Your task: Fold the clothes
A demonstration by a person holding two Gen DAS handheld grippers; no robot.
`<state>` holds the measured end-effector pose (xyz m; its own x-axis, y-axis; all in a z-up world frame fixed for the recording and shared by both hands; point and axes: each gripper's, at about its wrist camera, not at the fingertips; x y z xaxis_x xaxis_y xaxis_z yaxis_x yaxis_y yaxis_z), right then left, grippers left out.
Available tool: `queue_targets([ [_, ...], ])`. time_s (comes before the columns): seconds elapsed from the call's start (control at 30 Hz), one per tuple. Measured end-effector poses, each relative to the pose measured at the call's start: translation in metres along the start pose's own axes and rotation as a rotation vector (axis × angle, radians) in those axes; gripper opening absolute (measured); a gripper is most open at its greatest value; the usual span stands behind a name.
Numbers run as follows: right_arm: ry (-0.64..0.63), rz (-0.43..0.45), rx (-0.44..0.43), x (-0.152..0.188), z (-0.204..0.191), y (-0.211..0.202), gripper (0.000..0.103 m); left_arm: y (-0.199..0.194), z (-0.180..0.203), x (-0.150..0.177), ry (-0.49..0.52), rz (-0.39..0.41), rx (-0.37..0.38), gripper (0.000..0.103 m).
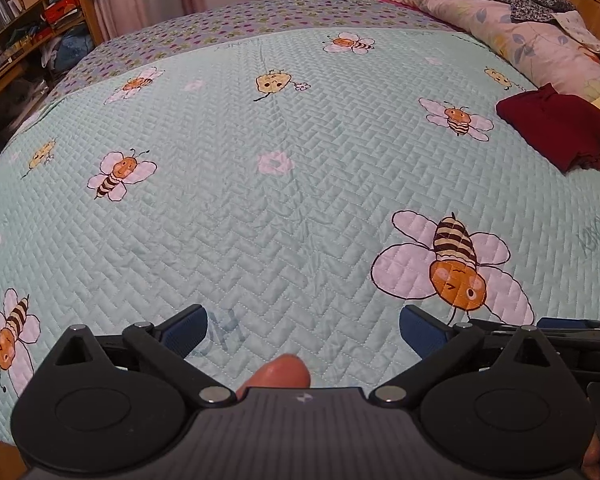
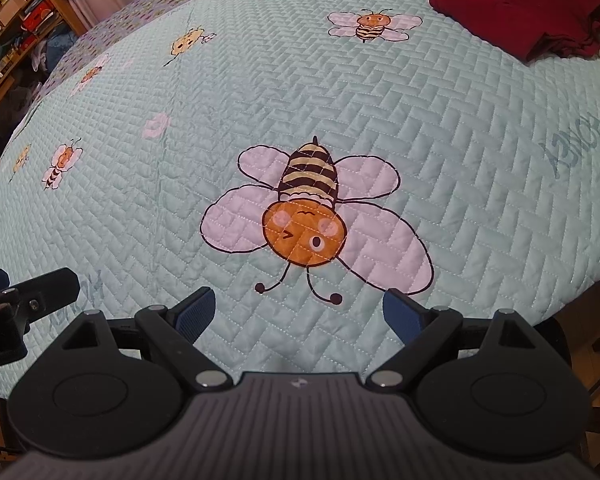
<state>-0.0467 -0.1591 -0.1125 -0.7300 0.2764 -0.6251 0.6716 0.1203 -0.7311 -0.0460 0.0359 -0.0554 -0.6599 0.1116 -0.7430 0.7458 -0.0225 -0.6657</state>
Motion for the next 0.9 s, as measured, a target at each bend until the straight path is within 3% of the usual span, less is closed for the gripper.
queue_targets([
  [0.37, -0.004, -0.001, 0.0, 0.0004, -0.0008, 0.0, 0.091, 0.0004, -0.0012, -0.001, 0.012, 0.003, -0.038, 0.102],
  [0.9, -0.009, 0.0, 0.0, -0.0006, -0.0031, 0.0008, 0.091, 0.0063, -0.0004, 0.0003, 0.021, -0.018, -0.034, 0.102],
])
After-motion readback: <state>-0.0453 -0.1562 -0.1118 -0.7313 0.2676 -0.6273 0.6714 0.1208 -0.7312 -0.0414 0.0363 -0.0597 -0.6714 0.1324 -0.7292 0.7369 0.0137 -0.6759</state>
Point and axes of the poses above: each gripper's, at about its wrist camera, not at the fingertips, and y roughly the way its jaws point, z to its right, x to its underside, and after that the axes turned 14 degrees about z, right-handed
